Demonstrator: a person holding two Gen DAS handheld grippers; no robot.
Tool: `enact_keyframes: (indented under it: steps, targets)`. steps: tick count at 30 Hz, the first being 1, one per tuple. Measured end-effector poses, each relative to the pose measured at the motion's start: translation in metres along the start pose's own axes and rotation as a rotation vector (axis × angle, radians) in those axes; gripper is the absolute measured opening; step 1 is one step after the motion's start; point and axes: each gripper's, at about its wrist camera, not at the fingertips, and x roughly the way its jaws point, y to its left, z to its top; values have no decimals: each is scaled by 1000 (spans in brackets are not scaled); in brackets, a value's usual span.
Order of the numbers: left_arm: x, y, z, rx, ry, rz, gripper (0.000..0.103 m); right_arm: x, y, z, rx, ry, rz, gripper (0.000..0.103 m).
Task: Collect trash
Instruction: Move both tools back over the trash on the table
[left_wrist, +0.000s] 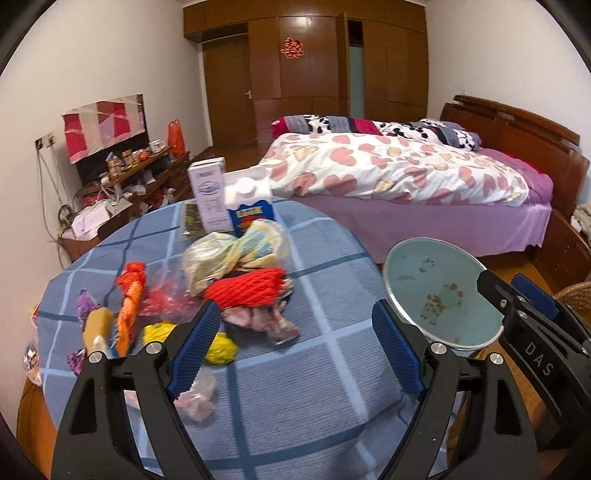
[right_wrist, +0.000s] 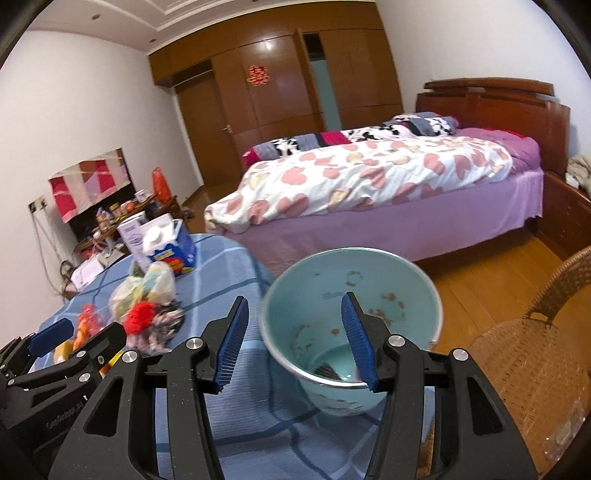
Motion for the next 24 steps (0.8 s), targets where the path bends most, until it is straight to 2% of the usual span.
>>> enact_keyframes:
  steps: [8, 24]
  targets:
    - [-15, 39, -10, -44, -11, 64, 83, 2, 35, -6, -53, 29, 79, 53]
    - [-16, 116, -37, -164, 35, 177, 83, 7, 97, -18, -159, 61, 201, 52]
